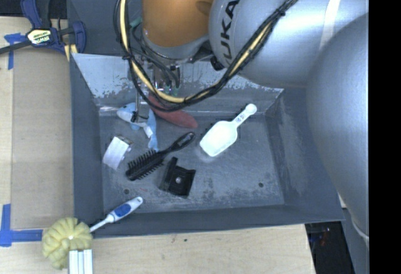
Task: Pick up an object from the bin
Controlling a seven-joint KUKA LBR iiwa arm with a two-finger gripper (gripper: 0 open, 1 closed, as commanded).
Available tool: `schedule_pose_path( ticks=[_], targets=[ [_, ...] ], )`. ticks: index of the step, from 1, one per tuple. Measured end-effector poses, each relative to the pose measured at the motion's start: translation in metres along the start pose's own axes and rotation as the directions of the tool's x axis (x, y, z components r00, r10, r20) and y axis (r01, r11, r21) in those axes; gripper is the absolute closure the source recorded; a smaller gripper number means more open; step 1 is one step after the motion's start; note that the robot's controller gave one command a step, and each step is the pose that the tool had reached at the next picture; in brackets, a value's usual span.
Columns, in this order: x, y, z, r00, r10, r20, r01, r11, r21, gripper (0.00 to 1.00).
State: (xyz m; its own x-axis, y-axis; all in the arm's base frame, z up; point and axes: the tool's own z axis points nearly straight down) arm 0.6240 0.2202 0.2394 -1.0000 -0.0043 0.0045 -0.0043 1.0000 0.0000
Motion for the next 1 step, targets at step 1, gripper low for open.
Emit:
schedule_pose_path(
  ticks=[1],
  targets=[
    [-0.0013, -0.0018, -0.0056, 1.0, 0.005, 0.008, -0.005, 1.0, -0.001, 0.0]
  ],
)
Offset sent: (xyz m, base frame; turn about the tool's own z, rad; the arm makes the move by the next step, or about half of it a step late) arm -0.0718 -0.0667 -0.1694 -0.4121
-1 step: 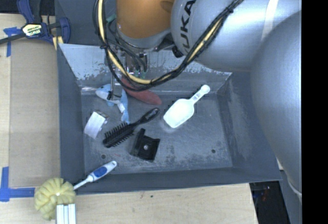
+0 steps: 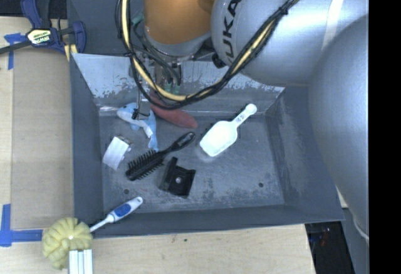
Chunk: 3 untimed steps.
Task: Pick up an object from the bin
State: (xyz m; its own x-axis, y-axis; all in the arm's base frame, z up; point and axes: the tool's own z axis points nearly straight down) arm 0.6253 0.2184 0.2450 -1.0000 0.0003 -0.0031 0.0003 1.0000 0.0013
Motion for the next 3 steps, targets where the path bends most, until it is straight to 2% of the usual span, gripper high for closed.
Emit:
schedule_pose_path(
  ticks=[1, 2, 3],
  targets=[
    [0.051, -0.045, 0.121, 0.958, -0.287, 0.0, 0.287, 0.958, 0.0, 0.0],
    [0.061, -0.067, 0.082, 0.989, -0.148, 0.014, 0.148, 0.989, -0.002, 0.0],
    [0.073, -0.072, 0.144, 0.949, -0.315, -0.003, 0.315, 0.949, -0.001, 0.0]
  ],
)
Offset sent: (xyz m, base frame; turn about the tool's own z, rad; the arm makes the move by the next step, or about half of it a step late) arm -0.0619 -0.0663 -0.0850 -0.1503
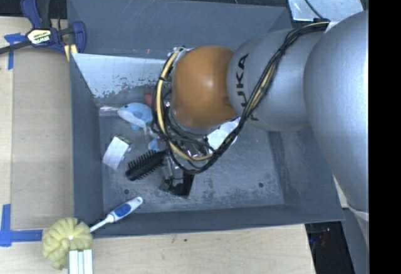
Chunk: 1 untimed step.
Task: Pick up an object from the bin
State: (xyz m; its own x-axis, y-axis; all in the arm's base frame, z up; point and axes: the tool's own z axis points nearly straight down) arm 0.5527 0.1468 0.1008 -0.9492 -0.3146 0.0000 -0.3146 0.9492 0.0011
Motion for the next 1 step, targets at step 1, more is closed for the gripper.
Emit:
schedule_pose_path(
  ticks=[1],
  targets=[
    [-0.0008, 0.0001, 0.0208, 0.987, 0.16, 0.028, -0.16, 0.987, -0.006, 0.0]
  ],
)
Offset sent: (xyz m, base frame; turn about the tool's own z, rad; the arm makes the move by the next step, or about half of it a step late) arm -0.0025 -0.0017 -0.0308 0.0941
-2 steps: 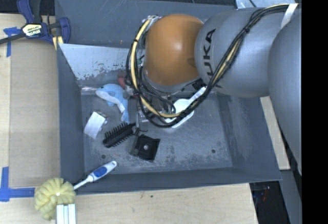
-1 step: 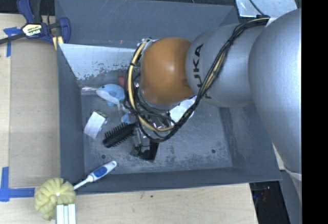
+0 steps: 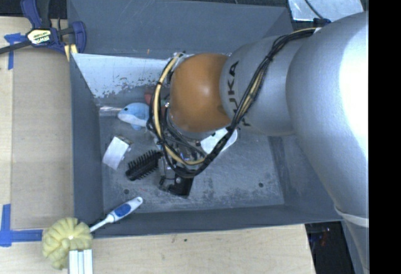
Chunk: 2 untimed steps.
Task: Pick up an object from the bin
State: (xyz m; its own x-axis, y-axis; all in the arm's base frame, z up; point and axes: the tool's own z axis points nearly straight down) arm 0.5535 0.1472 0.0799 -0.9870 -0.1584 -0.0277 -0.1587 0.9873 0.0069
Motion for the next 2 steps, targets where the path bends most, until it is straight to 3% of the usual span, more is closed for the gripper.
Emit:
schedule_pose_path(
  ticks=[1, 2],
  targets=[
    [0.0023, -0.0016, 0.0084, 0.998, -0.057, -0.017, 0.057, 0.998, 0.003, 1.0],
    [0.0018, -0.0017, 0.0084, 0.998, -0.065, -0.018, 0.065, 0.998, 0.003, 1.0]
  ],
)
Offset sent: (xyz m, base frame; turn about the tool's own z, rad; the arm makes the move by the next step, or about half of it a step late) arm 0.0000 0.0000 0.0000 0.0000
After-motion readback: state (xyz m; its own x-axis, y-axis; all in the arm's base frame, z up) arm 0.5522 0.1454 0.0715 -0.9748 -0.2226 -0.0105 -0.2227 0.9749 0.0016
